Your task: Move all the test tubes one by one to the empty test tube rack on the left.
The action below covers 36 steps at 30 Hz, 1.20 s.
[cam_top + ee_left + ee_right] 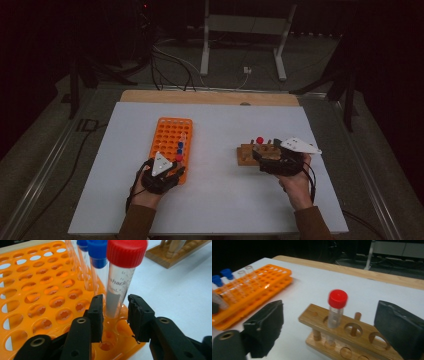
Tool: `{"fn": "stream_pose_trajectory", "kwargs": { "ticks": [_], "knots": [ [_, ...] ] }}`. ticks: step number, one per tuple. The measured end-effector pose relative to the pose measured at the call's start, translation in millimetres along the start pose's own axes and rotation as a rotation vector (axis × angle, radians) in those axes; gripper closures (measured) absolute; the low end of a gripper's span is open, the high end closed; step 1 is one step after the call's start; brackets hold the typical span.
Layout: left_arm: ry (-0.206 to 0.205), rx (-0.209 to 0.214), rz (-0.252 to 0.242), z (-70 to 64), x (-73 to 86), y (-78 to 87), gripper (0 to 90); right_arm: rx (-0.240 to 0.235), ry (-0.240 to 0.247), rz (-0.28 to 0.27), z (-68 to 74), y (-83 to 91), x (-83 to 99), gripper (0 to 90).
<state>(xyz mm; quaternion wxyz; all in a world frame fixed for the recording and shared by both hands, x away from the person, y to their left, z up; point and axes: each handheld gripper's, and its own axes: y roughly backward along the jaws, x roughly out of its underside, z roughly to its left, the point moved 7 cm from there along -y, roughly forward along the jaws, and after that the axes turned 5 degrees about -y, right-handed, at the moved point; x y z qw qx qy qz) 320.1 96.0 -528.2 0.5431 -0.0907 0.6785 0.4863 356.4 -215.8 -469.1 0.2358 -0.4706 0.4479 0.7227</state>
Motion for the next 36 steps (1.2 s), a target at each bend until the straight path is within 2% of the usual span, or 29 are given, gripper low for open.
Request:
{"fn": "stream_pose_trajectory", "kwargs": {
  "ticks": [4, 6, 8, 11, 14, 15, 17, 21, 24, 27, 32, 36],
  "knots": [
    [0.012, 0.016, -0.038, -0.6, -4.5, 7.2, 57.1, 0.013, -0.007, 0.014, -6.0, -5.5, 4.6, 19.3],
    [0.032, 0.032, -0.061, -0.1, -6.6, 10.2, 48.5, 0.025, 0.009, 0.014, -7.4, -8.3, 6.6, 29.2],
    [0.046, 0.028, -0.078, 1.9, -7.9, 12.3, 41.1, 0.036, 0.018, 0.006, -8.0, -11.9, 8.1, 38.5],
    [0.070, 0.023, -0.101, 4.6, -10.2, 14.5, 30.0, 0.051, 0.027, 0.008, -8.4, -17.4, 9.9, 46.5],
    [0.085, 0.019, -0.122, 6.8, -12.7, 16.8, 20.5, 0.060, 0.045, 0.021, -8.3, -23.6, 12.2, 52.2],
    [0.089, 0.016, -0.126, 7.3, -13.5, 17.5, 16.6, 0.061, 0.043, 0.024, -8.7, -25.6, 12.7, 54.1],
    [0.095, 0.017, -0.139, 8.0, -15.4, 19.1, 14.7, 0.053, 0.031, 0.027, -9.5, -29.2, 13.2, 57.7],
    [0.115, 0.008, -0.148, 8.7, -19.1, 21.1, 2.2, 0.049, 0.022, 0.030, -11.2, -33.7, 14.1, 63.2],
    [0.121, -0.001, -0.159, 8.6, -21.2, 22.4, 0.5, 0.033, 0.004, 0.029, -11.8, -35.0, 14.3, 68.5],
    [0.136, 0.016, -0.172, 7.4, -23.8, 23.7, 0.5, 0.025, 0.013, 0.026, -10.7, -35.2, 13.5, 73.6],
    [0.130, 0.030, -0.186, 3.5, -29.3, 24.8, 0.5, 0.015, 0.038, 0.017, -8.2, -33.9, 11.8, 74.6],
    [0.117, 0.045, -0.197, -0.1, -35.6, 26.1, 0.5, 0.018, 0.041, -0.011, -8.0, -27.2, 4.0, 74.7]
  ]
}}
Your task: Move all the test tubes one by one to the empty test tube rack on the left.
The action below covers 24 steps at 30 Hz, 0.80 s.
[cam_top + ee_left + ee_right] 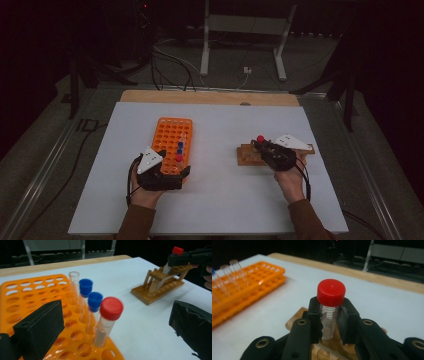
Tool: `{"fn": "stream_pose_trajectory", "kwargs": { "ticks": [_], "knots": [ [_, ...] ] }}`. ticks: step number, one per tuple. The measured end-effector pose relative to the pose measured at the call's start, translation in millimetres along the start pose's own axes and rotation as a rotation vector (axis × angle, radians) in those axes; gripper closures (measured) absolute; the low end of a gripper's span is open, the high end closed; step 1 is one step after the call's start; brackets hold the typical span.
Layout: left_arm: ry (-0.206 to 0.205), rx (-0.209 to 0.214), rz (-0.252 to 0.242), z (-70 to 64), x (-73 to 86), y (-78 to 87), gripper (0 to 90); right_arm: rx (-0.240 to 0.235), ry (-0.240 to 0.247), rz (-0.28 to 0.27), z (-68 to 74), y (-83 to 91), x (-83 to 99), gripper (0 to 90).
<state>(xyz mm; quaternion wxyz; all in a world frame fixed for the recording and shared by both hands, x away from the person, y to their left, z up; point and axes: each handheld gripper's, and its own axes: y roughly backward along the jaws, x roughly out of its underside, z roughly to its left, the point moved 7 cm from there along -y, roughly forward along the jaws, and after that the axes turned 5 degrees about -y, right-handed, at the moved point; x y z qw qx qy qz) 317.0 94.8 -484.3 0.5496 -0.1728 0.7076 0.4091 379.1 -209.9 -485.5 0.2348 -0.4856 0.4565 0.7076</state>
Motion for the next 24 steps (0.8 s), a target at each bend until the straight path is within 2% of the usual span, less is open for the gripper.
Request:
{"fn": "stream_pose_trajectory", "kwargs": {
  "ticks": [10, 14, 19, 24],
  "knots": [
    [-0.052, 0.005, -0.042, -14.7, -20.3, 2.8, 0.6, 0.002, -0.008, -0.100, 1.5, 25.1, -28.0, 74.7],
    [-0.071, 0.025, -0.061, -24.0, -27.8, 1.2, 1.0, -0.006, -0.005, -0.127, 4.3, 34.9, -36.8, 74.7],
    [-0.098, 0.046, -0.068, -37.3, -33.8, -4.1, 1.4, -0.031, 0.018, -0.124, 13.6, 42.8, -40.1, 74.7],
    [-0.107, 0.068, -0.056, -47.9, -36.5, -12.8, 2.3, -0.087, 0.024, -0.093, 25.7, 42.5, -36.5, 74.6]
  ]
}}
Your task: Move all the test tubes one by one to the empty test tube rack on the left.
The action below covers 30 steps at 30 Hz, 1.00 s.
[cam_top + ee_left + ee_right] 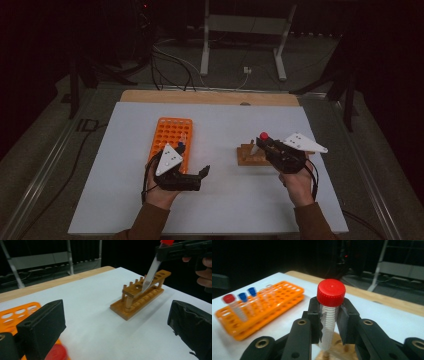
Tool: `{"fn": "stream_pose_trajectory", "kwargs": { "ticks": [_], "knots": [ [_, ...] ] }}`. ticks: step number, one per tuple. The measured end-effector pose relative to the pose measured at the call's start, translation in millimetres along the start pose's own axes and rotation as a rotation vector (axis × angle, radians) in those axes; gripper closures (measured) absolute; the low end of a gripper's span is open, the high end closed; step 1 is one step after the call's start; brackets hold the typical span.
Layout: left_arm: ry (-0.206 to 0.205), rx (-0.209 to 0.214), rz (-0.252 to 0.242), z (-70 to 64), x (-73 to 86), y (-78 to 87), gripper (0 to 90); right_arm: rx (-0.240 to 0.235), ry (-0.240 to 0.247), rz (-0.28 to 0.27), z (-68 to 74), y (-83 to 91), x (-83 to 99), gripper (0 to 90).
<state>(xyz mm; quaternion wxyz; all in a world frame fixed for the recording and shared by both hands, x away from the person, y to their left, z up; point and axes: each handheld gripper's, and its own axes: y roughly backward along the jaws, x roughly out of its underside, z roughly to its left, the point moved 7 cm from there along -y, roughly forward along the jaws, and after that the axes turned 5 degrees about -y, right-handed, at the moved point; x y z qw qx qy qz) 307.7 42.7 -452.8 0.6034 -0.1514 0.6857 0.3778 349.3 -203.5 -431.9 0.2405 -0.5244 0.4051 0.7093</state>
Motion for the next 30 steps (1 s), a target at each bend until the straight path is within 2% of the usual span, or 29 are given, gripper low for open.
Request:
{"fn": "stream_pose_trajectory", "kwargs": {
  "ticks": [11, 16, 26, 30],
  "knots": [
    [-0.025, 0.059, 0.026, -20.4, -4.6, -23.5, 9.2, -0.108, -0.005, 0.043, 30.3, -7.1, 5.5, 74.4],
    [-0.037, 0.083, 0.045, -28.4, -4.9, -36.0, 14.8, -0.133, 0.005, 0.058, 39.8, -9.9, 8.6, 74.4],
    [-0.056, 0.078, 0.092, -40.3, -2.0, -57.6, 17.4, -0.175, 0.012, 0.081, 55.1, -16.1, 14.6, 74.4],
    [-0.056, 0.065, 0.093, -43.2, -2.7, -63.5, 24.4, -0.188, 0.009, 0.088, 59.6, -17.8, 16.5, 74.4]
  ]
}}
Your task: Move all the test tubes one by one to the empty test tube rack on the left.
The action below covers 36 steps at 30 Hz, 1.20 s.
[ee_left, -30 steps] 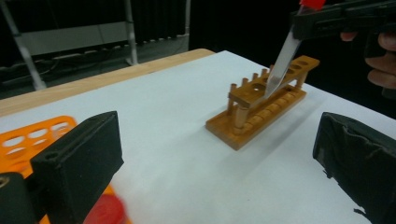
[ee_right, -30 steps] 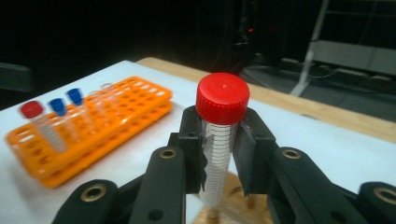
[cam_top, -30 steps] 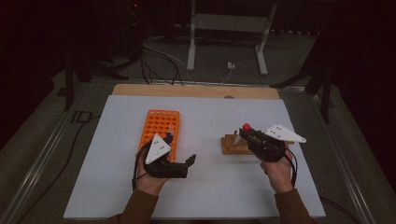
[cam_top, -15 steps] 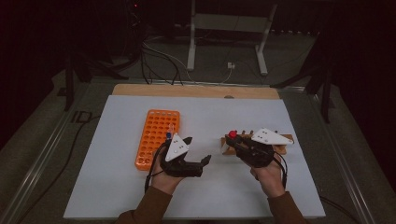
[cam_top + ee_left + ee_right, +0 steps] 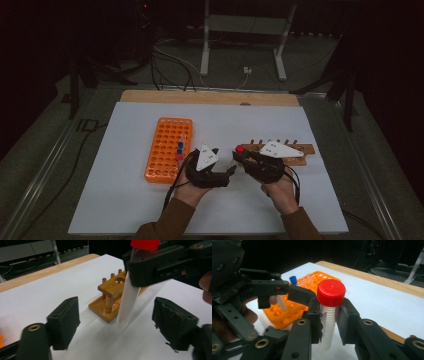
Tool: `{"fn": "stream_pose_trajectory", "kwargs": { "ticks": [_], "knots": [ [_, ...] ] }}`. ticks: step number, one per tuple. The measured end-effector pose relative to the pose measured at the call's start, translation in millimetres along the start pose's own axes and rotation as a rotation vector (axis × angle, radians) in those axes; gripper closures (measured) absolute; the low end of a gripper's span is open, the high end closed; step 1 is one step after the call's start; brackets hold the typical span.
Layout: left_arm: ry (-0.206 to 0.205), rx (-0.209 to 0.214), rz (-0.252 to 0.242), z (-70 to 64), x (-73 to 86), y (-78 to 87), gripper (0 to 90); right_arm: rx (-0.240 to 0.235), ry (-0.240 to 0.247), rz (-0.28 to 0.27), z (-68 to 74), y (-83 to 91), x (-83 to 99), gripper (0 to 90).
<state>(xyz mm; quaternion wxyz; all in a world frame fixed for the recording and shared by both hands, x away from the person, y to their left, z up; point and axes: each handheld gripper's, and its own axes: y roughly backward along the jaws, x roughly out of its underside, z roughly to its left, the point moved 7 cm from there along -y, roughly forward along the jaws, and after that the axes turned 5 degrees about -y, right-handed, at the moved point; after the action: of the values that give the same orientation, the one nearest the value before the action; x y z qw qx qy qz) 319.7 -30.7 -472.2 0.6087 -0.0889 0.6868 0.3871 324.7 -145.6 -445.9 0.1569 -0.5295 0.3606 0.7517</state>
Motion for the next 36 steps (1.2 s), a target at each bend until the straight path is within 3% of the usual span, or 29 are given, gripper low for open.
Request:
{"fn": "stream_pose_trajectory", "kwargs": {
  "ticks": [5, 11, 17, 27, 31, 36],
  "knots": [
    [-0.019, 0.006, 0.003, -4.9, -0.4, -5.0, 48.9, -0.017, -0.003, 0.006, 3.9, -2.2, 1.5, 74.4],
    [-0.038, 0.024, -0.002, -9.4, -0.9, -7.2, 65.7, -0.027, -0.004, 0.008, 6.3, -2.9, 1.8, 74.4],
    [-0.051, 0.037, -0.010, -11.1, -1.7, -6.3, 73.1, -0.035, -0.003, 0.013, 7.5, -3.8, 2.9, 74.5],
    [-0.060, 0.040, -0.008, -11.9, -1.3, -5.8, 75.3, -0.044, -0.006, 0.022, 7.4, -3.5, 3.3, 74.0],
    [-0.050, 0.028, -0.010, -8.4, -1.4, -4.4, 75.4, -0.061, -0.021, 0.017, 5.2, -2.0, 2.5, 61.6],
    [-0.038, 0.011, -0.013, -0.6, 1.3, 1.4, 75.4, -0.088, -0.034, -0.014, 2.2, 3.6, -1.9, 36.7]
  ]
}}
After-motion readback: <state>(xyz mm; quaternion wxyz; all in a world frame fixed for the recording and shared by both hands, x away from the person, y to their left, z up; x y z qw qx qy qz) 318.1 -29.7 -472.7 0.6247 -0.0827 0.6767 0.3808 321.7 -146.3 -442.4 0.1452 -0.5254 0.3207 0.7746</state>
